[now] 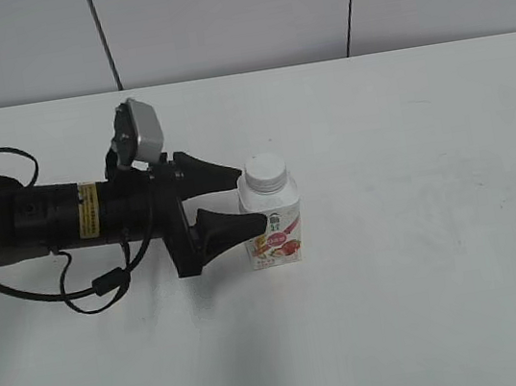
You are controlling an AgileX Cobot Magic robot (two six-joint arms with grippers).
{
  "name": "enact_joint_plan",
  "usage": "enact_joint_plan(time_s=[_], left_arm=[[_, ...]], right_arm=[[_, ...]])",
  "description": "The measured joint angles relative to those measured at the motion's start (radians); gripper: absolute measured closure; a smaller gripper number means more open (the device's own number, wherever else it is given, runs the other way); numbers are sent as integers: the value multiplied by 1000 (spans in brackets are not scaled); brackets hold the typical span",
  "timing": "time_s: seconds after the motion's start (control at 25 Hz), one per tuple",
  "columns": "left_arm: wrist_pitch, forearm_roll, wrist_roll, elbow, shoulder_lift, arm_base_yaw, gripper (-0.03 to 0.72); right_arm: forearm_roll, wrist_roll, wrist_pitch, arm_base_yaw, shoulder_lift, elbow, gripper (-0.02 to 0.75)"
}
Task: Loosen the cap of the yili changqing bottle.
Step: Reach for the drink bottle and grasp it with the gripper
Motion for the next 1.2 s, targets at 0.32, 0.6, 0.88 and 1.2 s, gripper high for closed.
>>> enact_joint_plan(time_s=[0.32,0.6,0.88,1.2], left_arm=[[-1,-49,3,-6,0,0,213],[-4,-31,4,-8,0,0,337],[-2,-3,4,-8,0,0,368],[-1,-7,64,-8,0,1,137]], right_arm=[[0,0,0,0,0,0,164],[0,0,-1,0,29,-8,164],[1,0,-8,0,258,-121,164],[55,-33,-20,0,481,-181,164]])
